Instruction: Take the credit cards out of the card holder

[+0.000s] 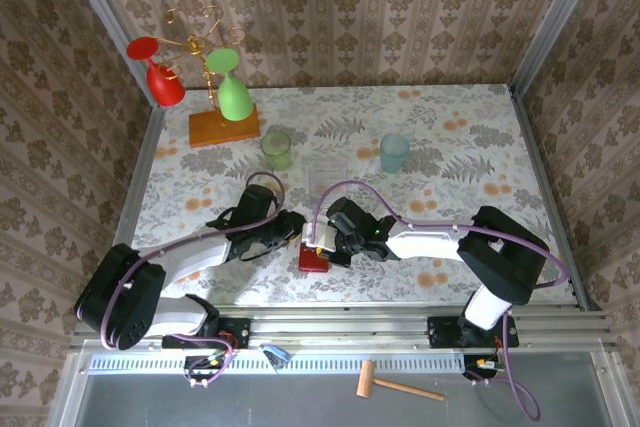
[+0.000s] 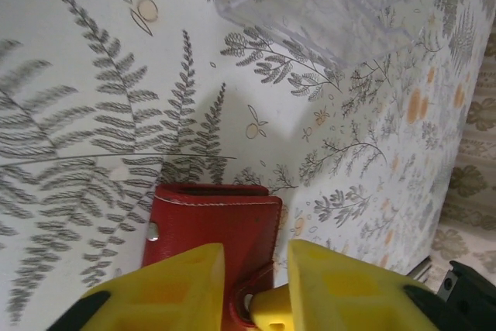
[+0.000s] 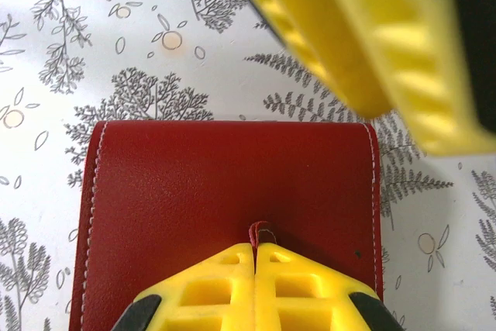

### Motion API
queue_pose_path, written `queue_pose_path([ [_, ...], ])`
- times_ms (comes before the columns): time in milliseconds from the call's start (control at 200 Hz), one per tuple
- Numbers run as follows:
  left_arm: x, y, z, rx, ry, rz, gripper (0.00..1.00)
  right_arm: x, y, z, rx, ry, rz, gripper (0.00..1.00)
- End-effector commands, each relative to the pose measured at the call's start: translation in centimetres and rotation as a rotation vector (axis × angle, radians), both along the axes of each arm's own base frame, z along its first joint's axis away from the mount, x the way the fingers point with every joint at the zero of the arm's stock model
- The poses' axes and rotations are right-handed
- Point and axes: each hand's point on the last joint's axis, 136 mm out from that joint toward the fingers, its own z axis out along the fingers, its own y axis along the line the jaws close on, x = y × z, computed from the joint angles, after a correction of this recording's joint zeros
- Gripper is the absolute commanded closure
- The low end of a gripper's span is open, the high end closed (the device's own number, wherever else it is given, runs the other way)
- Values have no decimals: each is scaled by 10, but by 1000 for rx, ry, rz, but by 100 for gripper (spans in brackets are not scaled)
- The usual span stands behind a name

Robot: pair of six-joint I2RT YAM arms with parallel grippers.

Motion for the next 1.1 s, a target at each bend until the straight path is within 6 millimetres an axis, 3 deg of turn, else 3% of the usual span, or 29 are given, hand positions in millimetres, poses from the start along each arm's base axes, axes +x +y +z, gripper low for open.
queue_pose_path([
  [0,1,-15,3,-66,6,-8,81,8,9,18,80,-52,-36,100],
  [200,-11,-19,-18,-80,69,1,90,10,10,18,106,-68,-69,100],
  [445,-22,-8,-40,-21,125,20,94,14,9,20,151,-94,-122,100],
  [1095,-29,3,-60,32,159,38,99,17,-1,29,228,-157,-288,100],
])
